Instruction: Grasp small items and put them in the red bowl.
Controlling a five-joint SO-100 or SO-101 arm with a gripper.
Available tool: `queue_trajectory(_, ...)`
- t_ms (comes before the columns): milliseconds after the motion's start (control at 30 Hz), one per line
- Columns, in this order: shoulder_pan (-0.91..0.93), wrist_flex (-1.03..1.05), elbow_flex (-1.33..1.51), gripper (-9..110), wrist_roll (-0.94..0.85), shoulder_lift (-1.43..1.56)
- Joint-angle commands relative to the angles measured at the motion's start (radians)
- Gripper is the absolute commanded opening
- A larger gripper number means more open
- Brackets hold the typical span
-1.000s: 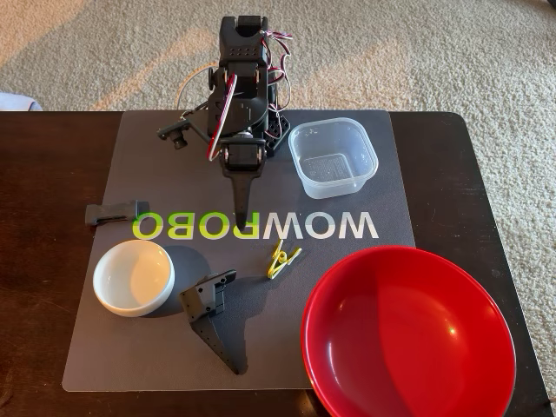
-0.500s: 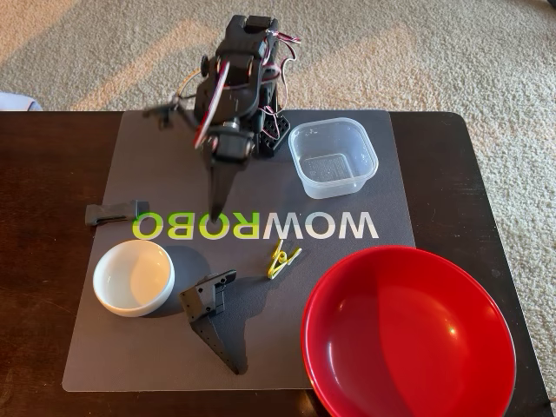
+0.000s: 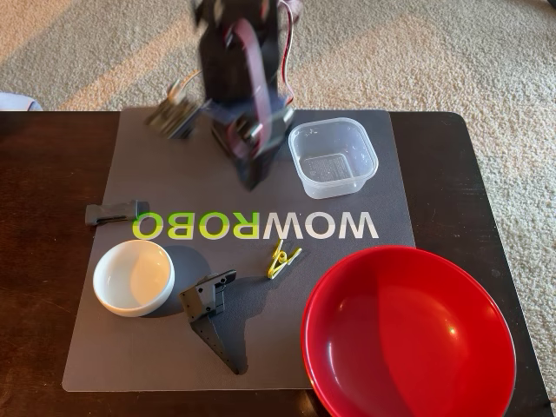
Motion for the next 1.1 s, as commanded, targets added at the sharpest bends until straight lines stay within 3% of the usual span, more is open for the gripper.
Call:
queue_trajectory(0,-0.101,0.009,-0.005,6,0.069,0.000)
queue_trajectory(67,-0.117,0.009,-0.002,4,0.084,-0.003)
queue_trajectory(200,-0.183,0.012,0.189,21,0.249,0.095)
queue_trajectory(333,-0.219,0.012,0.350,27,0.364,0.114)
queue_trajectory(633,-0.281,0.011,0.621,33,0.634,0.152)
queue_trajectory(800,-0.371,-0.011,0.707,32,0.672,0.173)
queue_trajectory(1067,-0.509,-0.233,0.983,30,0.589,0.156)
